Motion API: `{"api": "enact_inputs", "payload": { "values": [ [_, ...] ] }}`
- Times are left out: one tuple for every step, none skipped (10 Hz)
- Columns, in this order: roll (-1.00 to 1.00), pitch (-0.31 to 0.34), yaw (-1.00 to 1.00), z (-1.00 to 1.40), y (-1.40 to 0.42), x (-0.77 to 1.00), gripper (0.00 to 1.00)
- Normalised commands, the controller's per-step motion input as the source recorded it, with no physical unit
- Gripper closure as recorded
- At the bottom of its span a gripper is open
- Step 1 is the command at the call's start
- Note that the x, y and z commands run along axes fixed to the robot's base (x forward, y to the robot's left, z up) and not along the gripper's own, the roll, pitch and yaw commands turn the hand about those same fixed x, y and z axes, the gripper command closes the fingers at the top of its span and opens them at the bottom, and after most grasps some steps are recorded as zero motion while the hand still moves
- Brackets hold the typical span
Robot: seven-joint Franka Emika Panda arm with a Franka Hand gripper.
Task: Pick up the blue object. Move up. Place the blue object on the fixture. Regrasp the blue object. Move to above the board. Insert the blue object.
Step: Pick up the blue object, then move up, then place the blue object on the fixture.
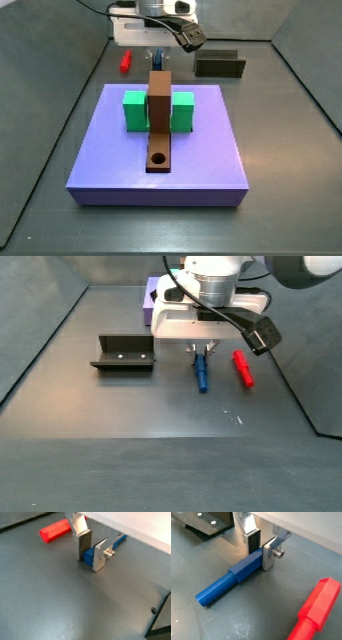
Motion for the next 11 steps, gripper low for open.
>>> {"api": "enact_inputs", "payload": {
  "values": [
    [0.0,0.0,0.0,0.0,0.0,0.0,1.0],
    [0.0,0.0,0.0,0.0,0.0,0.0,1.0],
    [0.0,0.0,0.0,0.0,0.0,0.0,1.0],
    [0.0,0.0,0.0,0.83,0.0,0.0,1.0],
    [0.0,-0.01,0.0,0.84,0.0,0.03,1.0],
    [0.0,0.014,-0.01,0.74,-0.01,0.0,1.0],
    [0.0,-0.012,0.0,0.27,0.0,0.01,1.0],
    [0.0,0.0,0.0,0.0,0.0,0.02,1.0],
    [0.0,0.0,0.0,0.0,0.0,0.02,1.0],
    [-0.09,-0.006,-0.04,-0.01,0.0,0.1,1.0],
    [-0.78,-0.22,0.0,0.0,0.1,0.36,1.0]
  ]
}}
